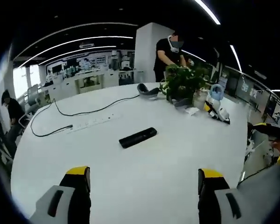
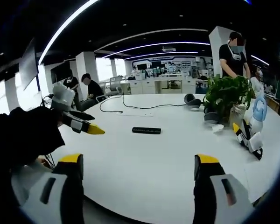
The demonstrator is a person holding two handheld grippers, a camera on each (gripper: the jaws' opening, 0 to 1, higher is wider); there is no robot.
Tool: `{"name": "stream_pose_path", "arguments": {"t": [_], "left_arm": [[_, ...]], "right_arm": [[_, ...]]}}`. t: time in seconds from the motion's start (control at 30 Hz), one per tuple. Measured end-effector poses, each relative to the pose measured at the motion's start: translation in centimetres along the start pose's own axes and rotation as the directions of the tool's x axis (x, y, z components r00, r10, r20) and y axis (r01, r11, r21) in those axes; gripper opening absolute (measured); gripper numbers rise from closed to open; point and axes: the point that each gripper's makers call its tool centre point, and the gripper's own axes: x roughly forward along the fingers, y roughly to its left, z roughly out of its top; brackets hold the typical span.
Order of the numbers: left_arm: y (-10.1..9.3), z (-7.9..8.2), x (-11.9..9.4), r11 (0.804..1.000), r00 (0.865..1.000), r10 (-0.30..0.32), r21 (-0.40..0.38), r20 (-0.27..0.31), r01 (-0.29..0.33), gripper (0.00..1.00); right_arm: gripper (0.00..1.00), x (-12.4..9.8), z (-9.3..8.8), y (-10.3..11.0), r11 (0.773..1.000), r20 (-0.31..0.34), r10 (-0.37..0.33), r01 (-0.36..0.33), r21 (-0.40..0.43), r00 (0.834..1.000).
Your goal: Press the specified remote control buttons in sequence, fully releasing each button before pressing the next.
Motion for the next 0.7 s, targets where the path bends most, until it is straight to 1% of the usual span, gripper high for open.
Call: {"name": "stream_pose_path", "arguments": {"t": [0.1, 0.17, 0.27, 0.3, 0.33, 0.47, 0.57, 0.63, 0.67, 0.7], "left_arm": [[-0.4, 0.3, -1.2, 0.999, 1.000, 0.012, -0.043, 0.029, -0.010, 1.00], [-0.6, 0.6, -2.2, 0.998, 0.998, 0.017, -0.057, 0.054, -0.014, 1.00], [-0.8, 0.5, -3.6, 0.996, 0.996, 0.039, -0.083, 0.079, -0.033, 1.00], [-0.8, 0.5, -4.2, 0.993, 0.993, 0.058, -0.109, 0.102, -0.047, 1.00], [-0.8, 0.5, -4.5, 0.992, 0.991, 0.065, -0.115, 0.115, -0.052, 1.00], [-1.0, 0.3, -6.2, 0.990, 0.986, 0.093, -0.123, 0.136, -0.076, 1.00], [-1.0, 0.3, -7.4, 0.985, 0.982, 0.108, -0.148, 0.152, -0.086, 1.00], [-0.9, 0.3, -8.3, 0.982, 0.975, 0.132, -0.160, 0.177, -0.104, 1.00], [-0.6, 0.4, -9.0, 0.978, 0.966, 0.166, -0.161, 0.196, -0.135, 1.00], [-0.4, 0.4, -9.2, 0.976, 0.963, 0.181, -0.157, 0.202, -0.150, 1.00]], "right_arm": [[1.00, 0.0, -0.1, -0.1, 1.000, -0.005, -0.004, 0.004, 0.003, 1.000], [1.00, 0.0, 0.0, -0.2, 1.000, -0.002, -0.004, 0.004, 0.004, 1.000], [1.00, -0.1, 0.0, -0.2, 1.000, 0.000, -0.004, 0.004, 0.012, 1.000], [1.00, -0.1, 0.0, -0.3, 1.000, 0.002, -0.006, 0.006, 0.014, 1.000], [1.00, -0.1, 0.0, -0.3, 1.000, 0.005, -0.007, 0.007, 0.015, 1.000], [1.00, -0.1, 0.0, -0.2, 1.000, -0.001, -0.006, 0.006, 0.007, 1.000], [1.00, -0.1, -0.1, 0.0, 1.000, -0.008, 0.001, -0.001, -0.004, 1.000], [1.00, -0.1, 0.0, 0.1, 1.000, -0.008, 0.007, -0.008, -0.009, 1.000], [1.00, -0.1, 0.0, 0.2, 1.000, -0.006, 0.011, -0.011, -0.012, 1.000], [1.00, -0.1, 0.0, 0.3, 1.000, -0.004, 0.012, -0.012, -0.014, 1.000]]}}
